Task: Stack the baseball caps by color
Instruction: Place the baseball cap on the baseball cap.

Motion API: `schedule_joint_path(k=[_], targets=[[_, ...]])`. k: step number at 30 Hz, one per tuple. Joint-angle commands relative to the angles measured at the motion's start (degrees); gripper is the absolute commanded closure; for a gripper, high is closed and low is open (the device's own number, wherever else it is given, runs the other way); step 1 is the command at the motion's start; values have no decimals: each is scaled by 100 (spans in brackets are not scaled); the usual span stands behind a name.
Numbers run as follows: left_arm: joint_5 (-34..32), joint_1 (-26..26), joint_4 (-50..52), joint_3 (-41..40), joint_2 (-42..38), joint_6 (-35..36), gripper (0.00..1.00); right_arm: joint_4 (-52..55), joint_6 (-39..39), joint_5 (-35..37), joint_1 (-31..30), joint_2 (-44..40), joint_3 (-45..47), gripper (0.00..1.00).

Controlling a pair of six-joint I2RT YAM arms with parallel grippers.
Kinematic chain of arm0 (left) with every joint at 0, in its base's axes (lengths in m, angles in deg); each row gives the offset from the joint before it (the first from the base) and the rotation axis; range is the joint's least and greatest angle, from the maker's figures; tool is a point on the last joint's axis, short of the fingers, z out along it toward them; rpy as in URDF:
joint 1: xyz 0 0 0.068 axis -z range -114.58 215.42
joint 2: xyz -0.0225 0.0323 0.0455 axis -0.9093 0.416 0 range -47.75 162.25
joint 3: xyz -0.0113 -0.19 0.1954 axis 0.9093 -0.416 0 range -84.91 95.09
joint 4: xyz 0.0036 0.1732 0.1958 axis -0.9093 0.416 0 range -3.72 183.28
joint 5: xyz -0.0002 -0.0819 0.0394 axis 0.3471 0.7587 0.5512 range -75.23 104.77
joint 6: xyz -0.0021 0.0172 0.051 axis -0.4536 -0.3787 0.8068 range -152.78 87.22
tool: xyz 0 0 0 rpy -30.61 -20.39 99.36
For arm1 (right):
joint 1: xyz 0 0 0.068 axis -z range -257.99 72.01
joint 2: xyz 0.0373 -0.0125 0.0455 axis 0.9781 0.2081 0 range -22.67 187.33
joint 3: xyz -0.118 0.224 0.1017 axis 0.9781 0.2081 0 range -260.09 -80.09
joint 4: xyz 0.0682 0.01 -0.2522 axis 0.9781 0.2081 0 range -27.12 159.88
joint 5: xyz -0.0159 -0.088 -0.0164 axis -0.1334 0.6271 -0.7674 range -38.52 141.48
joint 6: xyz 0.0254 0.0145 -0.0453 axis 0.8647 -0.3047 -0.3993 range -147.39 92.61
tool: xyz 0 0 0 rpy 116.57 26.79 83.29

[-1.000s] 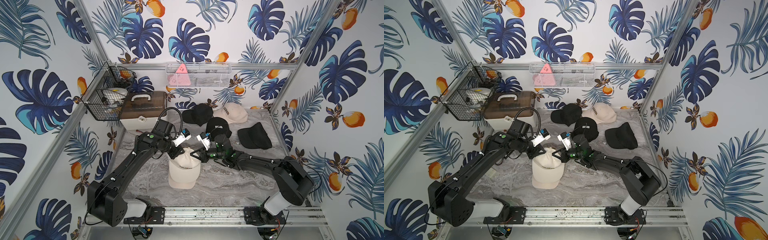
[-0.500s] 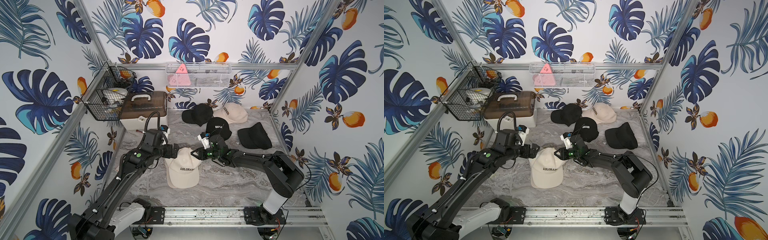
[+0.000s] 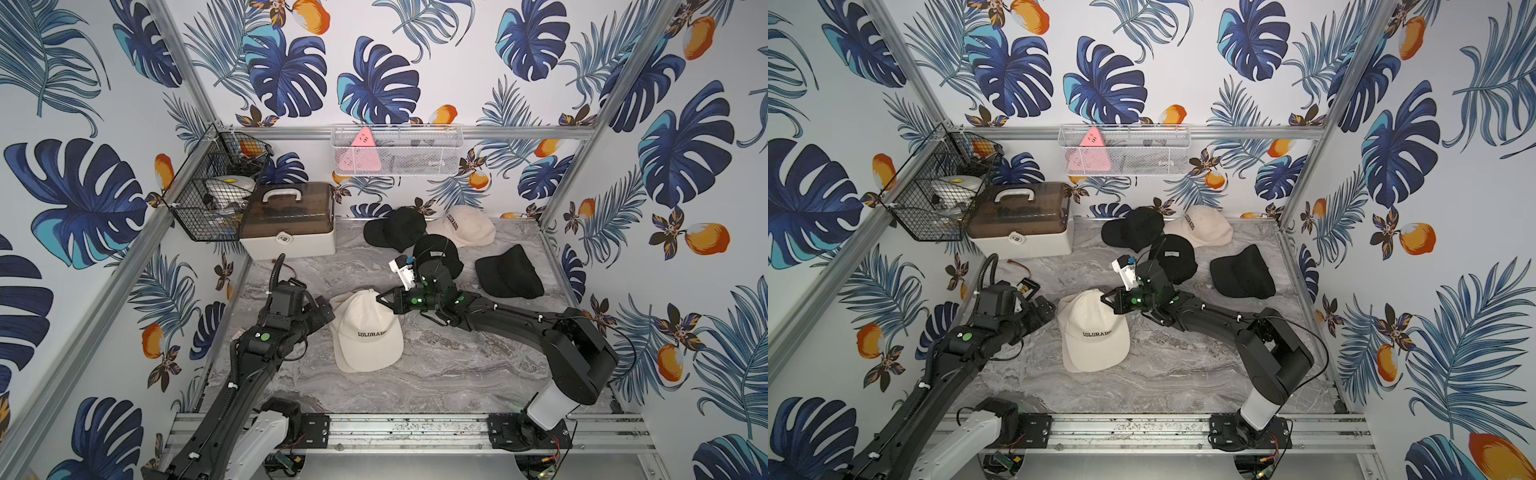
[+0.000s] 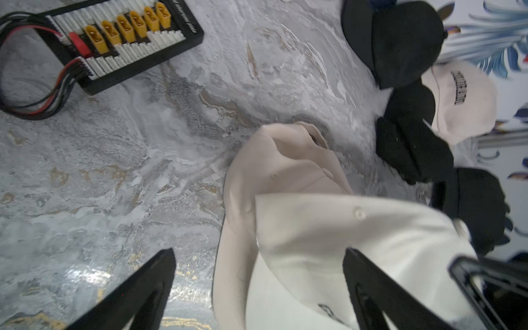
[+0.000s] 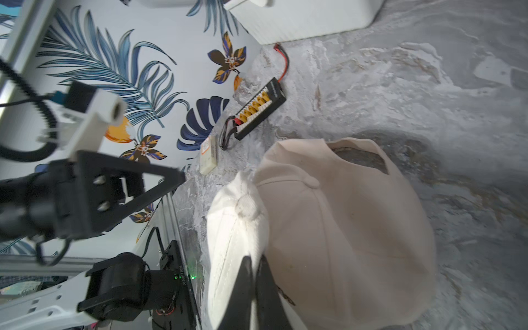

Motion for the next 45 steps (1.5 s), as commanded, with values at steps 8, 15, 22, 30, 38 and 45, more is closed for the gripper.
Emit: schedule_joint_path(k=[8,15,22,30,38,45], targets=[[1941,-1352,-2462,-1085,493,-1481,6,471,-177,-682,-234,-9,-795,98],[1249,-1428,-1458,-402,397,-402,1,491,-41,-839,-441,-8,-1150,98],[540,-1425,-586,448,69,261,1,540,-1,-912,-666,-39,-1403,99],[323,-1429,-324,677,-54,496,1,251,50,-769,-800,268,-1432,99],[449,-1407,-450,490,-90,477,1,35,-183,-210,-624,755,-1327,98],[624,-1346,-646,251,-98,404,1,-260,-167,165,-325,1006,-984,85]])
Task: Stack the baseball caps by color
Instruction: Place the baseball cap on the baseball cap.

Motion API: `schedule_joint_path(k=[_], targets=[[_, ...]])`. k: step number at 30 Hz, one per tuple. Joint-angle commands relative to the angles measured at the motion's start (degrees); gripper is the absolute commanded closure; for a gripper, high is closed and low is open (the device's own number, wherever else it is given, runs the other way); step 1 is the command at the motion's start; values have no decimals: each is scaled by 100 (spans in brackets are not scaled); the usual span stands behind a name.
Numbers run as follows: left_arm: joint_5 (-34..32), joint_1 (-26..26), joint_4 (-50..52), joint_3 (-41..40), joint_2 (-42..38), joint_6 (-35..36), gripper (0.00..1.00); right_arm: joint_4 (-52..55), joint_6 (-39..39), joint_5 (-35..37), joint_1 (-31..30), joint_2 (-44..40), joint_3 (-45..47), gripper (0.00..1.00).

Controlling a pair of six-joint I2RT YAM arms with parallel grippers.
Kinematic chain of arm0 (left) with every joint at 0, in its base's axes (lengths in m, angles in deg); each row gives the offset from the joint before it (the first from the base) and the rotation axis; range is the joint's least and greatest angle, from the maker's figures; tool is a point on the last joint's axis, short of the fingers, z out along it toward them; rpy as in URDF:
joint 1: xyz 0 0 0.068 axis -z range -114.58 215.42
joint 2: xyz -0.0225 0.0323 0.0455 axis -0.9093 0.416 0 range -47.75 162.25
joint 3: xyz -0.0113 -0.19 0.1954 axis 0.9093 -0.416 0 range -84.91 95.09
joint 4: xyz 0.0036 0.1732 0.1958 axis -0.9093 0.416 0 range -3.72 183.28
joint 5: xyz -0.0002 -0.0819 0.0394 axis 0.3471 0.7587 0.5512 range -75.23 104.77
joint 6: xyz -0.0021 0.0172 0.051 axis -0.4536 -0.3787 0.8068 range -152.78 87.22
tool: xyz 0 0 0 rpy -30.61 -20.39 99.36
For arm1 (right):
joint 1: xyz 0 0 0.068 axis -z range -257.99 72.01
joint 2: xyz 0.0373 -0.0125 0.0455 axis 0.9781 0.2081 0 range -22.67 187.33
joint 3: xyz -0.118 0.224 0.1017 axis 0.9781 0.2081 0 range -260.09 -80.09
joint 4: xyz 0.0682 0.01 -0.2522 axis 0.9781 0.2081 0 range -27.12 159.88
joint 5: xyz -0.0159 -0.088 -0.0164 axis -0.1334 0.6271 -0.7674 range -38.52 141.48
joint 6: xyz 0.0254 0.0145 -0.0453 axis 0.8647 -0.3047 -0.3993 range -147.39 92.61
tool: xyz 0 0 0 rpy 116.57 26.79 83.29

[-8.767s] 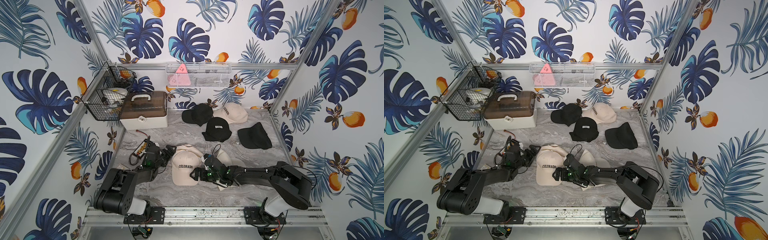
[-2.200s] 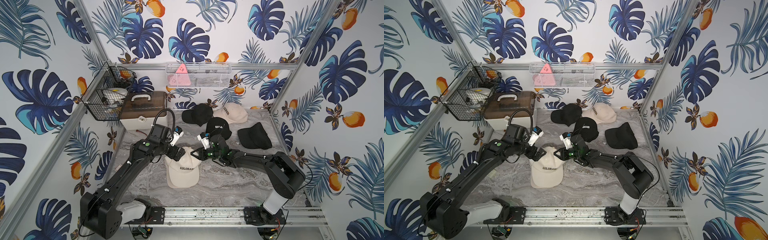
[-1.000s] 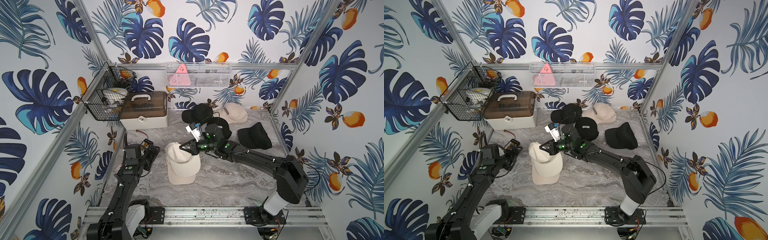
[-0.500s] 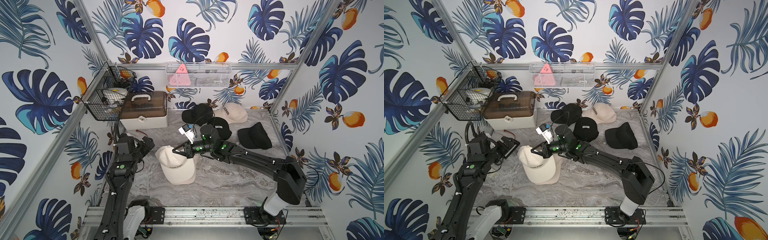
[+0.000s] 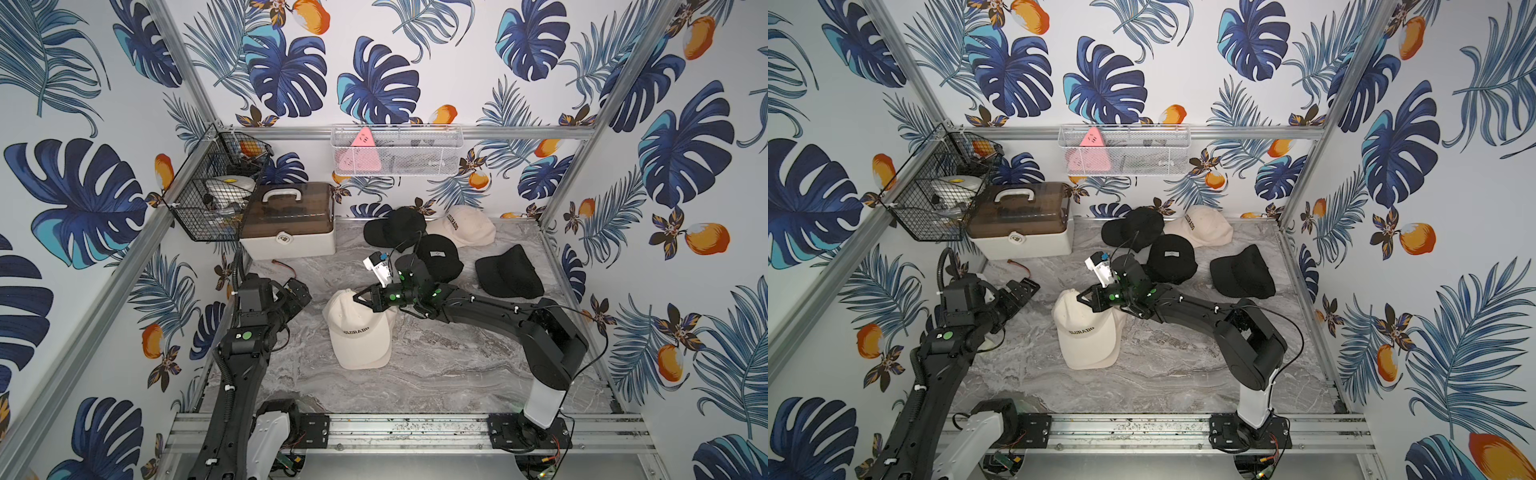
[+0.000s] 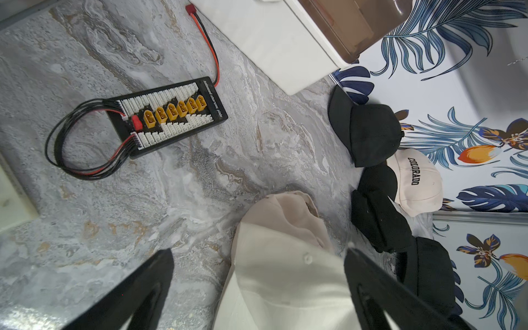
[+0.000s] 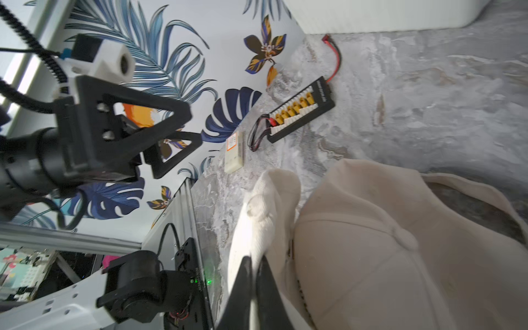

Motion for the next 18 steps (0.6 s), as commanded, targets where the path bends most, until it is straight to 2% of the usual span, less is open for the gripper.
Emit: schedule_joint_path(k=[1,4,11,15,18], targets=[[125,17,-268,-71,-13,-12,1,-463,-17,371,108,41,222,84],[206,48,-388,-191,-10,-87,1,-659,71,652,271,50,467,82],[644,157,-1028,-802,-4,-530,1,-932,148,822,566,287,871,78],[678,258,-1157,-1101,49,-714,1,-754,125,874,641,106,977,59],[887,262,-1293,-1284,172,-854,1,-411,-187,898,637,-367,1143,49]])
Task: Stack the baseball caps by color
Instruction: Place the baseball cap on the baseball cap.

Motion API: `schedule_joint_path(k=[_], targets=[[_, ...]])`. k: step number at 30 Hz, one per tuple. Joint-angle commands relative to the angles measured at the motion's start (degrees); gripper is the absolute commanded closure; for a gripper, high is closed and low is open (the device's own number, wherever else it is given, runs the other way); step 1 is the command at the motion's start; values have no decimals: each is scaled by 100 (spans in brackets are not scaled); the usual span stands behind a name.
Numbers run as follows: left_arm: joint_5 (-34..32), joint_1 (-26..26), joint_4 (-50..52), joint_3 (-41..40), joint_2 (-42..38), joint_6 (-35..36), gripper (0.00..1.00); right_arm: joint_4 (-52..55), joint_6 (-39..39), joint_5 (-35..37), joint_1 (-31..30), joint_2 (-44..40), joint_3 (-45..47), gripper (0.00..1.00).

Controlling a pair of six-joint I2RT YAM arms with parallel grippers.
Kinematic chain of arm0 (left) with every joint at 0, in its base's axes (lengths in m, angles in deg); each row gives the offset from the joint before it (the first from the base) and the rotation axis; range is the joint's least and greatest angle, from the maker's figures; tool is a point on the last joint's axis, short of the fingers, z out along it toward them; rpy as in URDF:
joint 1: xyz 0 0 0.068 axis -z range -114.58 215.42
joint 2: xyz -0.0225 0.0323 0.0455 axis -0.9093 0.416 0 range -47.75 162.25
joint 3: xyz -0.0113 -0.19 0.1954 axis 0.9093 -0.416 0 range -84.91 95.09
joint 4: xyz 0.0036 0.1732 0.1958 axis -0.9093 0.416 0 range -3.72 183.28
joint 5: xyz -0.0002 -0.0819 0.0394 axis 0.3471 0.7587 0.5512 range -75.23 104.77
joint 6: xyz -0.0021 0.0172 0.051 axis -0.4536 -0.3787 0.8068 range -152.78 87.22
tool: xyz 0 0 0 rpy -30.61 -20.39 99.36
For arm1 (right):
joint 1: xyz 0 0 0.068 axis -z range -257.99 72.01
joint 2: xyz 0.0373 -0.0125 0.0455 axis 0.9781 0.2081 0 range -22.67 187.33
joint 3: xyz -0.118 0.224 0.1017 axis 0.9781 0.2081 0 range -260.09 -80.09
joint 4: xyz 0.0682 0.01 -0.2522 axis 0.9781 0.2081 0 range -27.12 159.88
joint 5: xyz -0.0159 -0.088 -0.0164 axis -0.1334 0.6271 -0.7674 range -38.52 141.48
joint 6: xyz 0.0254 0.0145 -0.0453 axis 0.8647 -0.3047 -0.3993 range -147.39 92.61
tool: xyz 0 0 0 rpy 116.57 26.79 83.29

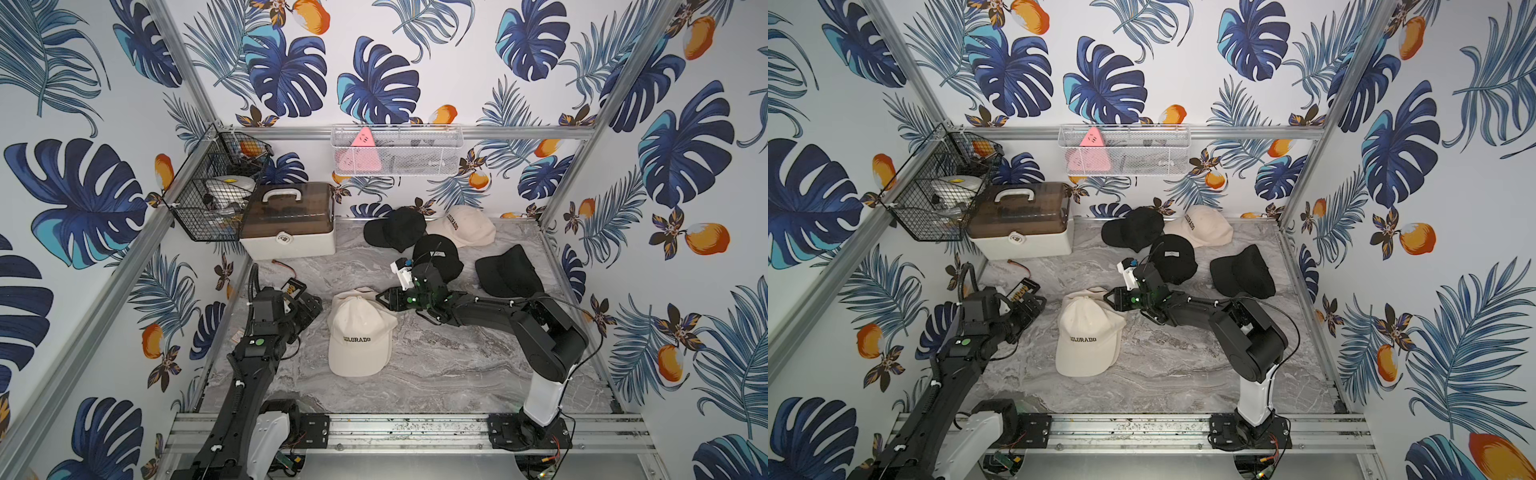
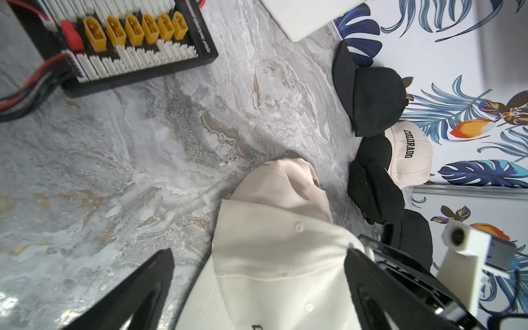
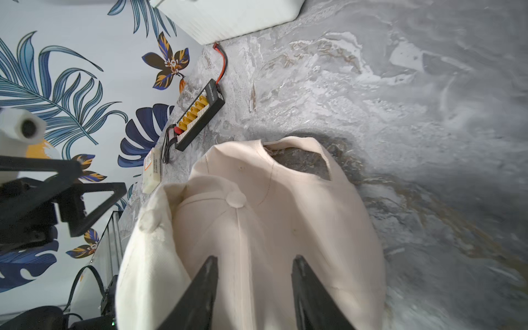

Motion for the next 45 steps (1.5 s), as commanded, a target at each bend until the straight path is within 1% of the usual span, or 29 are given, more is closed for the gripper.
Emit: schedule_joint_path(k=[1,4,6,8,10,13,15,17,18,20,23,26,30,31,33,39,43,45], targets=[[331,14,-394,-143,112,-262,1,184,-377,56,-19,-535,210,47],[720,39,-703,-290,252,-414,1,504,-625,-1,-26,-1093,514,43],[997,158,-921,-399,343,-613,1,701,-792,-38,-75,-1409,677,40],[1038,524,-1173,-545,393,-936,1,781,-1001,-90,-163,-1620,832,34],[761,1118,-1405,-664,422,-1188,1,767,-1076,-194,-179,-1612,927,24],[92,1902,-1475,-642,493,-1280,1,666,-934,-166,-85,-1398,946,16],[-206,2110,-1497,-663,501,-1353,1,635,-675,-316,112,-1146,846,16],[-272,2219,-1639,-706,540,-1456,1,470,-375,-601,310,-854,776,16],[-270,2280,-1706,-705,599,-1484,1,353,-225,-713,397,-688,747,16],[-277,2400,-1753,-654,738,-1471,1,282,-71,-768,447,-405,622,21],[-363,2573,-1859,-619,890,-1498,1,263,64,-857,439,-56,420,33],[-467,2694,-2018,-626,948,-1616,1,74,386,-836,430,178,438,47],[-599,2793,-2012,-461,1005,-1595,1,-27,762,-676,345,358,531,71],[-631,2819,-2014,-407,1016,-1589,1,-85,844,-681,302,398,556,75],[-649,2884,-2057,-318,1033,-1553,1,-136,959,-629,202,447,599,77],[-806,3137,-2011,-263,1045,-1552,1,-100,1161,-329,122,498,696,77],[-1044,3230,-1935,-477,950,-1617,1,118,1074,-176,135,359,682,72],[-1162,3227,-1840,-531,852,-1611,1,265,1010,-58,174,182,680,68]])
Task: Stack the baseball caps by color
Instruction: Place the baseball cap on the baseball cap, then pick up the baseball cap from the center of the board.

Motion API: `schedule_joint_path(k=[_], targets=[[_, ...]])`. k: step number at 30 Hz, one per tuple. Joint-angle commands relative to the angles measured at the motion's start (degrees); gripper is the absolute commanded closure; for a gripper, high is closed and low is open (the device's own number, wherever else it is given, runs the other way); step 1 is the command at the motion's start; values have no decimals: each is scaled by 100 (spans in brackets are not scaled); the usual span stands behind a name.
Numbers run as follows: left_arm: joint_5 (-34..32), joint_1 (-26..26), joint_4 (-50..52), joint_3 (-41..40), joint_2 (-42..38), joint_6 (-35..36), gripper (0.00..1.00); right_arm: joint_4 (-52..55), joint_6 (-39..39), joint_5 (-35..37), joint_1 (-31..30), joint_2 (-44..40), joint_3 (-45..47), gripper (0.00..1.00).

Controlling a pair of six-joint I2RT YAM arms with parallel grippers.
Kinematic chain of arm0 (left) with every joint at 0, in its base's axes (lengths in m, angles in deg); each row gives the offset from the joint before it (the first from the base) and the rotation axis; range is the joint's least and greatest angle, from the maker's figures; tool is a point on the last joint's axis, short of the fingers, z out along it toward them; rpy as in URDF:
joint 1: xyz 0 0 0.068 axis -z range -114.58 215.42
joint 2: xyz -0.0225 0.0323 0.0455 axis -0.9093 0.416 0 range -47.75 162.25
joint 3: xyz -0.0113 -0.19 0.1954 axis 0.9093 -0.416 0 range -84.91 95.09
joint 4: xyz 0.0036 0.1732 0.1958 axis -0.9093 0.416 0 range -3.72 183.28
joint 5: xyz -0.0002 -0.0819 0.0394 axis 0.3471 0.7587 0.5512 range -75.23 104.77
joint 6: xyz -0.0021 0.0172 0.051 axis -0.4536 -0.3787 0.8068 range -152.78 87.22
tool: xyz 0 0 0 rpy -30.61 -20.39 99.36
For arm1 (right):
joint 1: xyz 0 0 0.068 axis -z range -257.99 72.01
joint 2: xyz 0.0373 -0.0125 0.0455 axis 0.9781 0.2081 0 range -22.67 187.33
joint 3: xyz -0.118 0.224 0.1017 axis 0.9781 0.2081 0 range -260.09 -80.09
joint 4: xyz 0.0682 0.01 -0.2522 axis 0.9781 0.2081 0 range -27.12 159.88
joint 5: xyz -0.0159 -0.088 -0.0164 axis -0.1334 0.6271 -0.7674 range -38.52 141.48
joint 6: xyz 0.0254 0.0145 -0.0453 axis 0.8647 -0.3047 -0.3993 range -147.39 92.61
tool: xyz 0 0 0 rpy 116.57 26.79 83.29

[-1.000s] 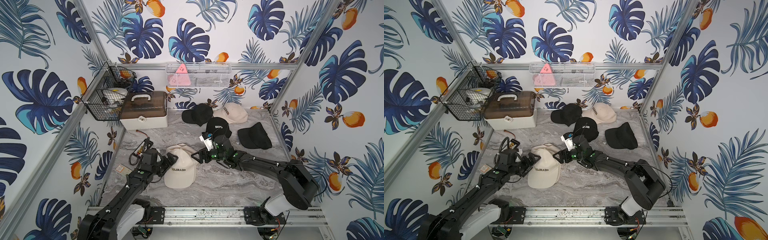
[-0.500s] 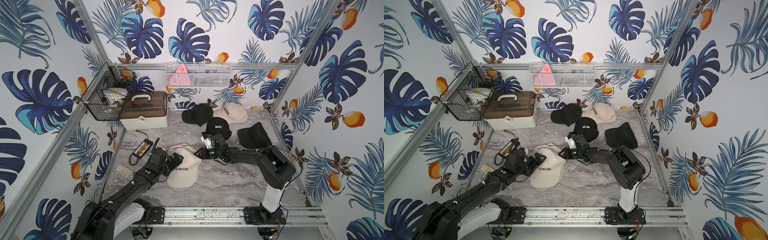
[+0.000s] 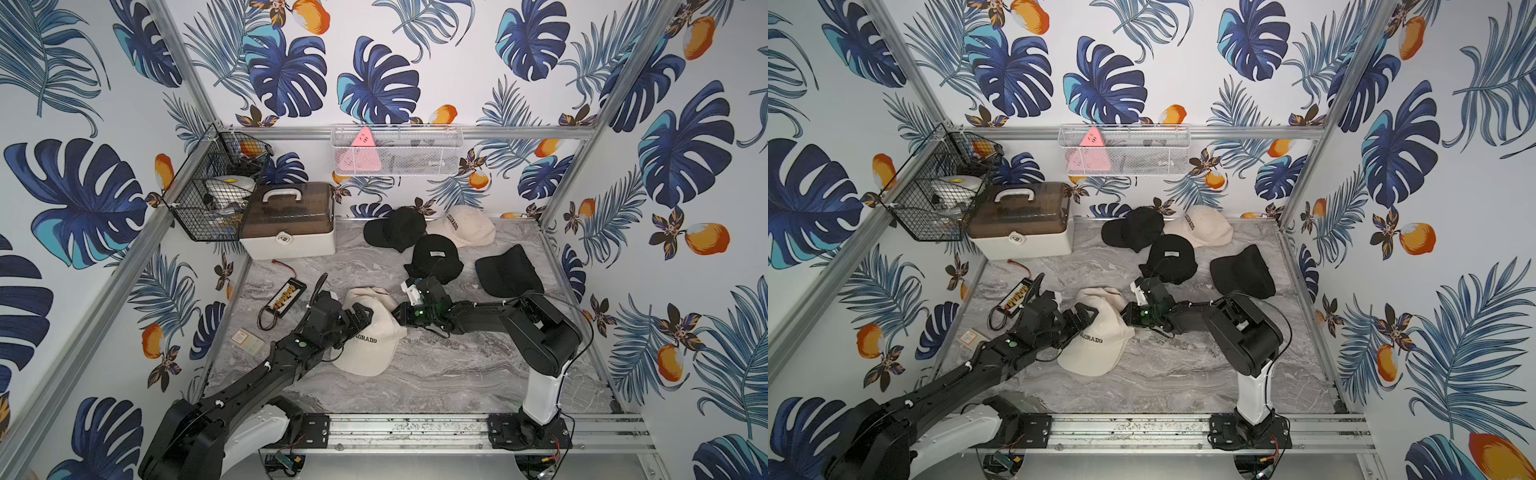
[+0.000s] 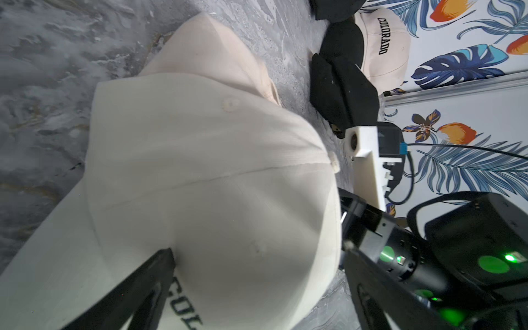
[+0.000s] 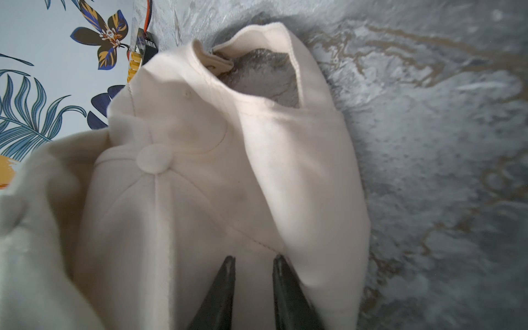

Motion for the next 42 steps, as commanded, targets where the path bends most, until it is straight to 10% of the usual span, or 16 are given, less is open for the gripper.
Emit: schedule_joint_path(k=[1,16,25,42], targets=[[-366,11,82,-47,-169,-53,1,277,-111,310,52,-313,0,65],[-985,10,1439,1994,-577,2797,1,2088,-457,707,1604,-2162,-764,44],[214,4,2019,3595,547,4579,1,2615,604,-539,3557,-607,-2689,42],[1503,-355,1973,3135,222,4847,1,3874,-276,1072,4047,2346,-6224,14]])
